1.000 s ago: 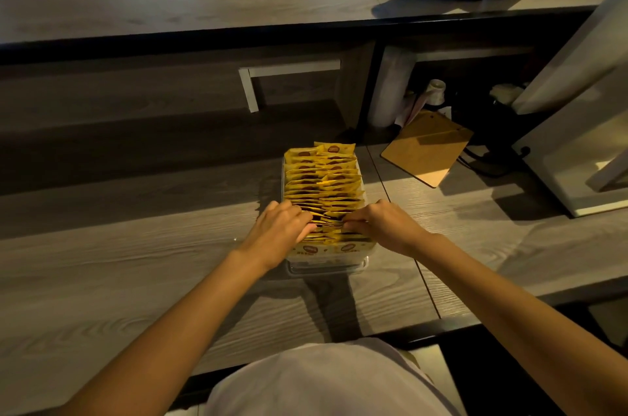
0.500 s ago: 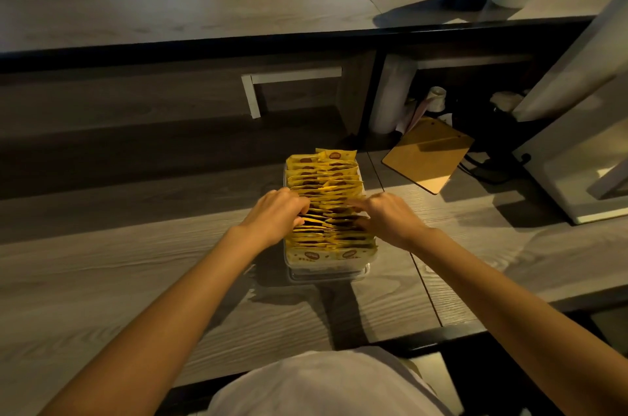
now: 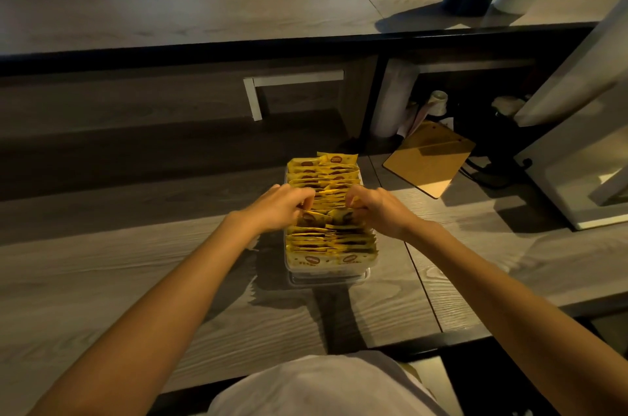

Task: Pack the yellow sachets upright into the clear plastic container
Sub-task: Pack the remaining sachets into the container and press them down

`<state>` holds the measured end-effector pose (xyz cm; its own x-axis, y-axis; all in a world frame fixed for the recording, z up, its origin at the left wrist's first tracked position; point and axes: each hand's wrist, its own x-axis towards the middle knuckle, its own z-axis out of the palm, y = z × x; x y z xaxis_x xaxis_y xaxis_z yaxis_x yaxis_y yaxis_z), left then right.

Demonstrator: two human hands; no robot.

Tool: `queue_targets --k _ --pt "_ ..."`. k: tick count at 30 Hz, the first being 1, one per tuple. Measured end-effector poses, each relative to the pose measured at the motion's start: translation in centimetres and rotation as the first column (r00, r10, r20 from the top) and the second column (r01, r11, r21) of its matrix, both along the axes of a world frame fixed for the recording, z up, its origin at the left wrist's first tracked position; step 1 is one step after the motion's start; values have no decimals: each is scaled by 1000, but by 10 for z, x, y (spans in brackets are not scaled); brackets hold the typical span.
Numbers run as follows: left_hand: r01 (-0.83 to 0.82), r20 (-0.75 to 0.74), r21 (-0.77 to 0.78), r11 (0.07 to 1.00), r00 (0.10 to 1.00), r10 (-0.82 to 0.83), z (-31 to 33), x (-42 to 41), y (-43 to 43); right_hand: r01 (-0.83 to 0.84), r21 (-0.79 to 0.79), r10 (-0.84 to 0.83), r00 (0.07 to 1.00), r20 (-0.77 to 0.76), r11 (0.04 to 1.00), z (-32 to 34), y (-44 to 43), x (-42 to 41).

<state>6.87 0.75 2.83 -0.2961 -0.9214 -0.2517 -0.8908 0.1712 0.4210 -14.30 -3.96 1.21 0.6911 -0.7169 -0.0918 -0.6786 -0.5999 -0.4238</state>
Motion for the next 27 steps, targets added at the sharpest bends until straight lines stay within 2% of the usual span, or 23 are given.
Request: queue_targets --k 7,9,12,14,15,17,21,27 --pt "32 60 5 999 998 -32 -13 -4 8 -45 26 47 996 -79 999 -2 10 2" --pt "47 20 44 998 999 -48 -8 -5 9 -66 44 69 994 -81 997 0 11 1" --pt "-40 -115 88 995 992 50 0 -3 11 -15 51 14 1000 16 999 4 14 -3" --pt "-136 -163 10 991 977 136 3 -3 11 93 -21 -89 987 135 995 3 14 -8" --pt "-164 -143 -53 985 977 155 4 -3 11 138 -74 -124 977 174 988 2 12 -9" --pt "-151 -53 -139 979 988 145 1 0 8 151 -132 -130 979 158 980 1 7 -10" --pt "-89 46 -59 994 995 92 -8 2 6 61 -99 -57 997 43 993 4 2 -11" --pt "-27 84 -17 999 996 28 -5 -1 1 79 -27 -81 996 -49 996 -3 -4 -6"
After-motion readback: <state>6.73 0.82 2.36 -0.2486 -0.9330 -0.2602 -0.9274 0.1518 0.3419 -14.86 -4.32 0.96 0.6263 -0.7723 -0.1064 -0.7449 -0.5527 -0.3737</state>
